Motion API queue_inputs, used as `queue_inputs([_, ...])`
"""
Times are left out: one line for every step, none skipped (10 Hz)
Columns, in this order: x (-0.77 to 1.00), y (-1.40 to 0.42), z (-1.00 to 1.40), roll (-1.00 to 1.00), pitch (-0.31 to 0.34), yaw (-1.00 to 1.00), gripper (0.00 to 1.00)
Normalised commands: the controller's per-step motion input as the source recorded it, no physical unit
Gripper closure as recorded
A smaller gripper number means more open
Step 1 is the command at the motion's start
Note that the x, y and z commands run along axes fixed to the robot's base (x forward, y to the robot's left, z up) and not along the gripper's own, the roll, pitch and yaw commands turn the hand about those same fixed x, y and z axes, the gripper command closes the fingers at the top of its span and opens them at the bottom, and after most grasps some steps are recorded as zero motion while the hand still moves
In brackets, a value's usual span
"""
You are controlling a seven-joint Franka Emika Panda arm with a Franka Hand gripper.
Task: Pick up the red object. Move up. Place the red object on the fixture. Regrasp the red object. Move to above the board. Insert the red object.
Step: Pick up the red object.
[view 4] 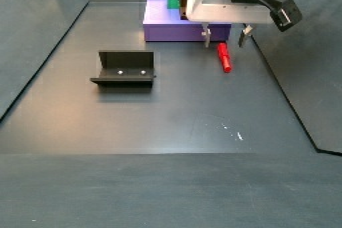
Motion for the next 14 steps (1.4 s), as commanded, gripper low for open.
queue_inputs([-0.09, 0.0, -0.19, -0.04, -0.2, -0.03, 0.0])
queue_inputs([-0.07, 0.0, -0.16, -0.01, -0.161, -0.11, 0.0])
queue_inputs([-0.03, 0.0, -0.12, -0.07, -0.154, -0.15, 0.0])
queue_inputs([-0.12, 0.0, -0.13, -0.02, -0.203, -0.18, 0.0])
queue_inputs([-0.1, 0.0, -0.13, -0.02, -0.184, -0.18, 0.0])
queue_inputs([-0.05, 0.0, -0.21, -0.04, -0.159, -0.03, 0.0])
queue_inputs([-0.15, 0.0, -0.24, -0.06, -0.219, 0.0, 0.0])
queue_inputs([-0.03, 0.0, -0.26, -0.1, -0.194, 0.0, 0.0])
queue_inputs([-0.06, 0.0, -0.19, -0.09, -0.187, 0.0, 0.0])
queue_inputs([-0.03, 0.0, -0.04, -0.01, -0.057, 0.0, 0.0])
queue_inputs([0.0, 0.0, 0.0, -0.02, 0.0, 0.0, 0.0])
queue_inputs([-0.04, 0.0, 0.05, -0.08, -0.039, 0.0, 0.0])
queue_inputs([0.0, 0.0, 0.0, -0.03, -0.016, -0.01, 0.0])
queue_inputs([0.0, 0.0, 0.0, 0.0, 0.0, 0.0, 0.0])
